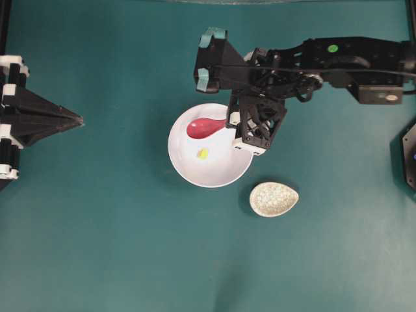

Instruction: Scoop the yellow hexagonal prism block from the bowl with a spoon using the right arm.

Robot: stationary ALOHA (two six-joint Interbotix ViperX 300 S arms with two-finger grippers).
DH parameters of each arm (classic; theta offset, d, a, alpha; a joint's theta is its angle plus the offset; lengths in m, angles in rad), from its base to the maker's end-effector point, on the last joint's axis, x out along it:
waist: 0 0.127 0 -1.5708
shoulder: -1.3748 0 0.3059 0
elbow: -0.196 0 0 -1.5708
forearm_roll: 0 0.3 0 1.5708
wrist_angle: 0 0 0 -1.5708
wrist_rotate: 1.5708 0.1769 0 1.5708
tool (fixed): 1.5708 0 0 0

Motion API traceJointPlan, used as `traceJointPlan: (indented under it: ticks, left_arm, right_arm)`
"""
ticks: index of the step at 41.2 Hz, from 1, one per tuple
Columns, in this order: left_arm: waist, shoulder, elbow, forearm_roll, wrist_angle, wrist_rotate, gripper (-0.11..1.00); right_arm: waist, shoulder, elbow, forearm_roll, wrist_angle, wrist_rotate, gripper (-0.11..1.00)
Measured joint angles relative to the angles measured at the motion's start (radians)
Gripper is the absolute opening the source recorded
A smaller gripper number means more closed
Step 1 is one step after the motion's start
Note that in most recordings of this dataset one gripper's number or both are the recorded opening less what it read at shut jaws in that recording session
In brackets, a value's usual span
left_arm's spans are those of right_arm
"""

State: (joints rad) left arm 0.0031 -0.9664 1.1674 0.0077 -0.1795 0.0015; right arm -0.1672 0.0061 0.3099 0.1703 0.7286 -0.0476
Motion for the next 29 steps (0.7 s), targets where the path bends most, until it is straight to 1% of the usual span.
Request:
traceJointPlan:
  ticks: [10, 14, 19, 24, 29]
  left_arm:
    - [0.0, 0.0, 0.0, 0.0, 0.002, 0.011, 0.0]
    - [0.0, 0.0, 0.0, 0.0, 0.002, 0.011, 0.0]
    - [0.0, 0.0, 0.0, 0.002, 0.002, 0.011, 0.0]
    - [0.0, 0.0, 0.0, 0.002, 0.002, 0.012, 0.0]
    - [0.0, 0.0, 0.0, 0.0, 0.0, 0.012, 0.0]
  right_arm:
    - [0.002, -0.04, 0.005, 0.002, 0.028, 0.011, 0.24]
    - [0.002, -0.048, 0.012, 0.012, 0.06, 0.012, 0.24]
    - [0.002, -0.049, 0.018, 0.038, 0.106, 0.012, 0.24]
    - [0.006, -0.048, 0.018, 0.084, 0.146, 0.012, 0.24]
    - [0.014, -0.049, 0.018, 0.114, 0.181, 0.012, 0.24]
